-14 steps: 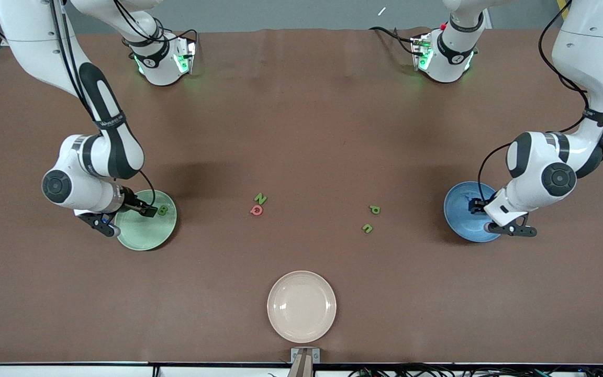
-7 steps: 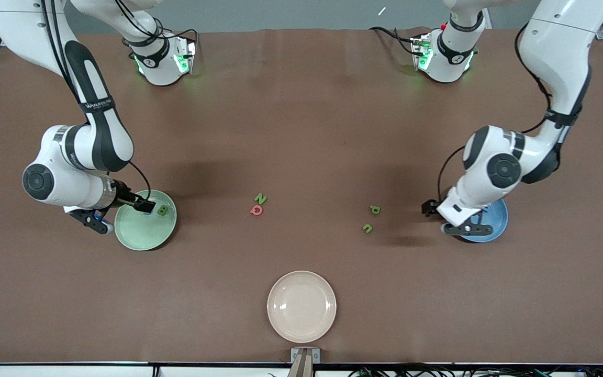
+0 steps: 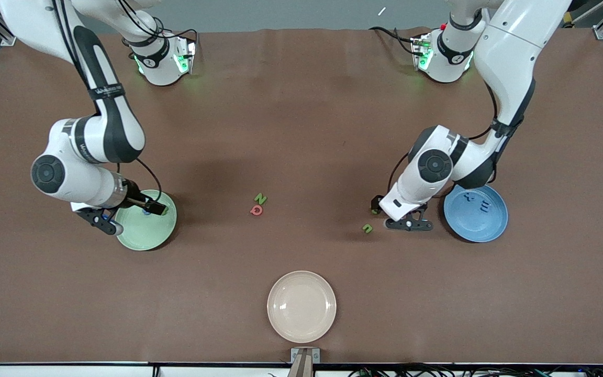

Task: Sort upper and lower case letters into plates
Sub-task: 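Reach the right gripper to pink Q while the left gripper reaches green p, then grasp the pink Q with the right gripper while the left gripper grasps p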

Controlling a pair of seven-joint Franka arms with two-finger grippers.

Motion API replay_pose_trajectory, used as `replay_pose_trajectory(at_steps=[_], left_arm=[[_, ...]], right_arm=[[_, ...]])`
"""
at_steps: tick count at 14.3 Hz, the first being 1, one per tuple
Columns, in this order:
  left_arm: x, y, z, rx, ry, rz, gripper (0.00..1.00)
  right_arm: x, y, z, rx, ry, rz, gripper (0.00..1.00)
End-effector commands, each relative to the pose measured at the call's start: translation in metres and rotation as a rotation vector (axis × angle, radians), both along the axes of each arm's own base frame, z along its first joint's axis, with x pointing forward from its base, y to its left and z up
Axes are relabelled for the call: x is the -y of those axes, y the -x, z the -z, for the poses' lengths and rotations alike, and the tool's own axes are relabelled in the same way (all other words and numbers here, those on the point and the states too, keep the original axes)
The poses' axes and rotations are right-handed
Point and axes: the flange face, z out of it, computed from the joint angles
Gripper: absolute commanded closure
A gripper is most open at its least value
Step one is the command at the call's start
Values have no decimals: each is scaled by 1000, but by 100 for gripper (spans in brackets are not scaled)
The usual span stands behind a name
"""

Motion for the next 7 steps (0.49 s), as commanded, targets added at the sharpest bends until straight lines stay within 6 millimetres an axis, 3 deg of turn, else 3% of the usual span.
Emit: replay_pose_trajectory(at_steps=[1,7], left_arm=[[14,5,16,-18,-20,23,0],[30,11,25,-18,-18,47,5]], right_arm=[[-34,9,-13,15,17,46,0],[-108,27,6,27,41,132,0]])
